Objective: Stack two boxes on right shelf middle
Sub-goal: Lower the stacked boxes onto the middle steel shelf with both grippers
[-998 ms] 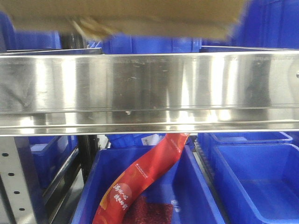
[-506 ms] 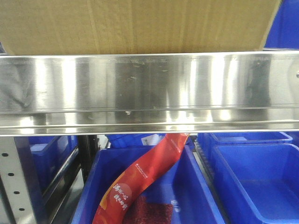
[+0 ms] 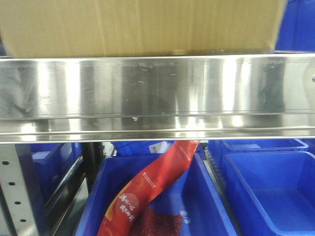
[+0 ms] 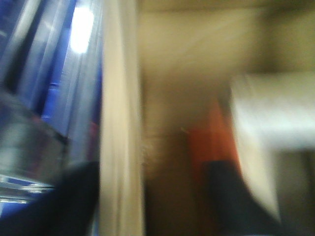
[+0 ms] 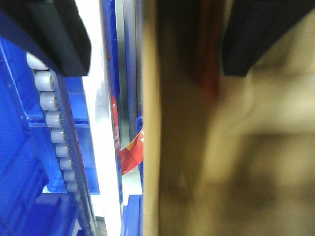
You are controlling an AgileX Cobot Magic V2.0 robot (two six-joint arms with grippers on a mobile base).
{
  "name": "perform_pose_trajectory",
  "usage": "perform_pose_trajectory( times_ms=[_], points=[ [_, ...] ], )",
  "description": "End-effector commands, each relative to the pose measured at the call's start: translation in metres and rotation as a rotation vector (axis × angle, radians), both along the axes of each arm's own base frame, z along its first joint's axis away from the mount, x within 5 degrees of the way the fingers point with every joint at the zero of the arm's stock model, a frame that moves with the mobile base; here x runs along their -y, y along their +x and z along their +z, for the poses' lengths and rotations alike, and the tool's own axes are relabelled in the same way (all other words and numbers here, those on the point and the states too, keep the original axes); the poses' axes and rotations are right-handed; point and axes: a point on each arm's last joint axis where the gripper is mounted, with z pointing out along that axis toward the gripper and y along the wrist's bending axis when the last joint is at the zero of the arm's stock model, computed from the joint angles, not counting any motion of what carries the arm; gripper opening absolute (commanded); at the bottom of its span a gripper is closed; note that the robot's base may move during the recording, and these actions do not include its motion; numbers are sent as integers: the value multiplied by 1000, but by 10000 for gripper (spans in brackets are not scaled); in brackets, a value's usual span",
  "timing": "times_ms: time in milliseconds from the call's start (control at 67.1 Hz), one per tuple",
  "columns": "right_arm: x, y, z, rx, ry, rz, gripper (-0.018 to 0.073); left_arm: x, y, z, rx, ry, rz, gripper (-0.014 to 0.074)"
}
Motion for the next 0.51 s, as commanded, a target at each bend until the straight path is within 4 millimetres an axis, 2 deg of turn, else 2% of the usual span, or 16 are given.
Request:
perform_pose_trajectory(
  times_ms=[0,164,253,357,491],
  points=[
    [3,-2,7,34,-3,-3,442,1,1,4,31,-4,-8,485],
    [6,-8,21,74,17,-4,437,0,0,8,58,-5,-12,469],
    [9,-13,27,84,23,-9,382,-1,-3,12,76,-13,-15,410],
    [12,-20,34,94,34,-12,220,-4,-7,18,108,-17,-17,254],
    [12,-22,36,97,38,-11,-20,-4,-6,22,150,-16,-26,-10]
  ],
)
